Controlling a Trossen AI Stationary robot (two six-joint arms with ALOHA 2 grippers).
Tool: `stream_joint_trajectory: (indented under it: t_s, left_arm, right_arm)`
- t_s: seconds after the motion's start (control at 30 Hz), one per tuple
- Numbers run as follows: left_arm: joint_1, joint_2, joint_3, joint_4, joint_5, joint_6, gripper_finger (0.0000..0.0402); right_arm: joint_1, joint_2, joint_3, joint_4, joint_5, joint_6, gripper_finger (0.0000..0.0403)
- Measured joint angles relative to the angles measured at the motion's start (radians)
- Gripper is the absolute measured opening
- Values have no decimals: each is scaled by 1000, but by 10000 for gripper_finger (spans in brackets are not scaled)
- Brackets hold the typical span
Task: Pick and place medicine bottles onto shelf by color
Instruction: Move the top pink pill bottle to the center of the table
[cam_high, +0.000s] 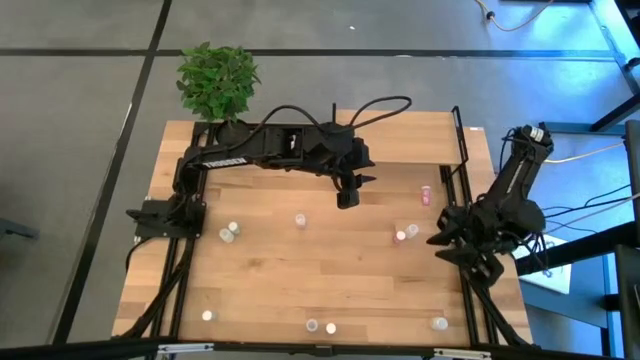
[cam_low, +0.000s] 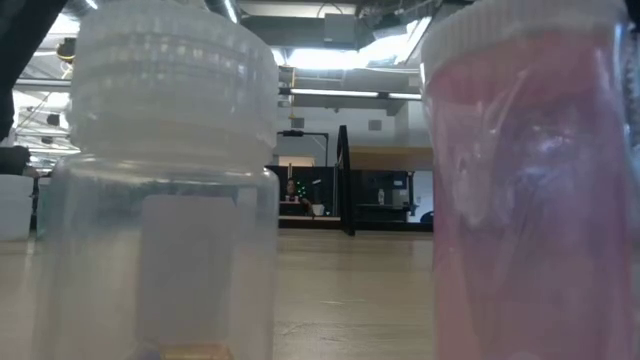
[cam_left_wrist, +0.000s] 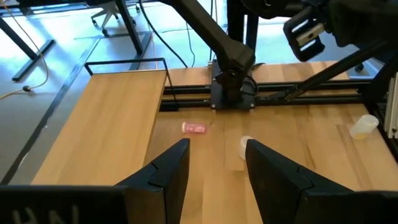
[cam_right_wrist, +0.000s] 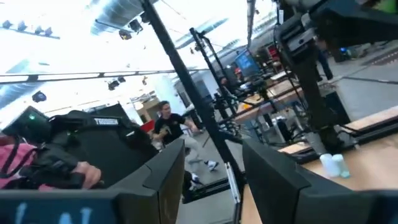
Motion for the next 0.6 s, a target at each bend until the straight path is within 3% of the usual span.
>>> stream_joint_trajectory:
  t_s: [0.17,0.43,0.6]
  left_arm:
    - [0,-6,0,0,0,1,151]
    - [0,-28,0,-43,0,1,151]
    - [-1,-63,0,-45,0,1,151]
  right_arm:
    - [-79,-3,44,-155,-21,87,165]
    - [-265,-3,331,-798,-100,396,165]
    - [-396,11,494,-1272,-96,728,165]
